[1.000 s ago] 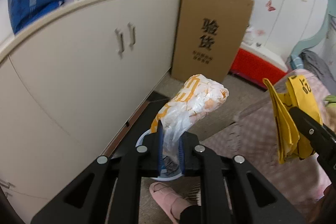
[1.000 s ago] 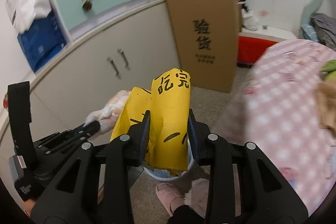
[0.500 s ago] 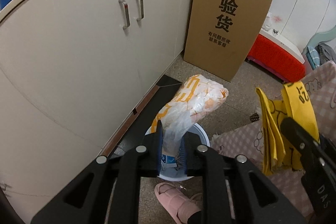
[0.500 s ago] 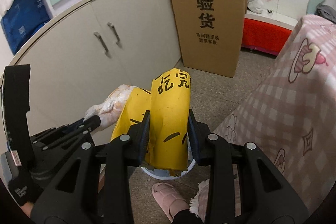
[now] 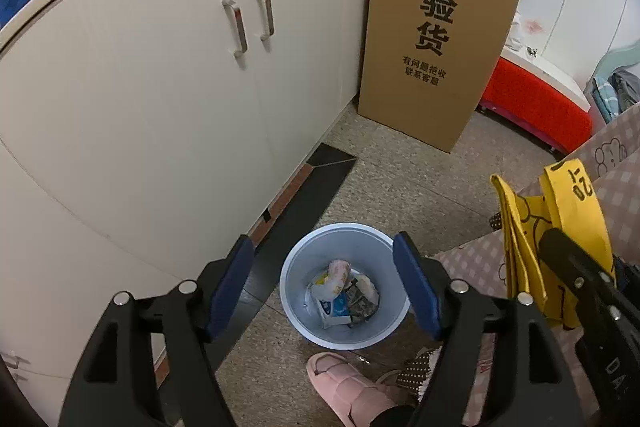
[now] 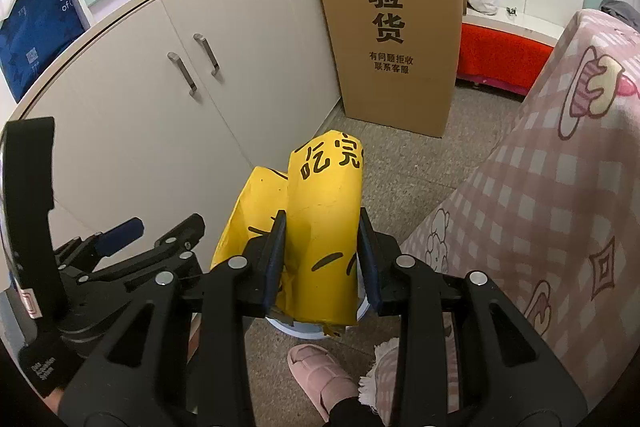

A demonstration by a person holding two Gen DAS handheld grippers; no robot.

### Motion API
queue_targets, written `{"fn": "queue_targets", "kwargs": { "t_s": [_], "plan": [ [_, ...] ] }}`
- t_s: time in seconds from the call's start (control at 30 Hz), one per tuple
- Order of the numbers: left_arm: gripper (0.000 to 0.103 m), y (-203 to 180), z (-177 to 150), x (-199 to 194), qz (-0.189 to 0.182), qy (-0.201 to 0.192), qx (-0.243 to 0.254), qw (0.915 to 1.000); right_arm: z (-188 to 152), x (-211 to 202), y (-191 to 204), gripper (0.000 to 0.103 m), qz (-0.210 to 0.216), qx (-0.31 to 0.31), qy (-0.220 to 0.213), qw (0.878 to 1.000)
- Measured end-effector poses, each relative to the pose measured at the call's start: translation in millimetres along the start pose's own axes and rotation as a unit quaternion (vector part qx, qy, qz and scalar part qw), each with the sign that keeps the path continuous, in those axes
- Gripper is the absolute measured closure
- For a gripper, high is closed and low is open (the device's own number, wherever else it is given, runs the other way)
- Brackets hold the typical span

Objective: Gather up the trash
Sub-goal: 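Carry both bags to the wastebasket and open both grippers over it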

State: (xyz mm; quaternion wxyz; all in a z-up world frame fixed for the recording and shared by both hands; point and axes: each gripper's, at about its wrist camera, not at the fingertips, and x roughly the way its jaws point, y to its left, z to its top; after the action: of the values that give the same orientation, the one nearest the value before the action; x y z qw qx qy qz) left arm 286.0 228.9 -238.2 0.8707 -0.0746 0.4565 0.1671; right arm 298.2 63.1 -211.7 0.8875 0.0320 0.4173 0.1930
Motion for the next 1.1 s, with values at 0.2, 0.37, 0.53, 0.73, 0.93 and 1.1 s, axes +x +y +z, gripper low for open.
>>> {"fn": "queue_targets", "kwargs": {
  "t_s": [0.2, 0.37, 0.53, 0.73, 0.93, 1.1],
  "plan": [
    [0.03, 6.9, -1.2, -5.1, 0.003, -0.006, -0.006, 1.0, -0.9, 1.4, 3.0, 0.07, 0.003, -0.001, 0.003, 1.0],
    [0.028, 15.6, -1.6, -7.0, 0.008, -0.007, -0.013, 0.9999, 0.0, 3.5, 7.7, 0.07, 0.005, -0.008, 0.0, 1.0],
    [0.026, 28.3, -0.6, -9.8, 0.024, -0.014, -0.024, 0.9993, 4.1, 8.9, 18.1, 0.069, 0.011, -0.023, -0.004, 1.0],
    [0.024, 57.2, 4.0, -16.5, 0.056, -0.025, -0.062, 0.9962, 12.5, 17.4, 34.6, 0.044, 0.026, -0.043, -0.027, 0.998],
    [0.023, 79.6, 4.8, -18.8, 0.069, -0.022, -0.09, 0.9933, 9.0, 30.2, 33.7, 0.031, 0.031, -0.037, -0.009, 0.999],
    [0.023, 77.1, 1.8, -20.3, 0.058, -0.014, -0.09, 0.9942, 5.6, 16.3, 28.1, 0.03, 0.029, -0.03, -0.015, 0.999]
  ]
}}
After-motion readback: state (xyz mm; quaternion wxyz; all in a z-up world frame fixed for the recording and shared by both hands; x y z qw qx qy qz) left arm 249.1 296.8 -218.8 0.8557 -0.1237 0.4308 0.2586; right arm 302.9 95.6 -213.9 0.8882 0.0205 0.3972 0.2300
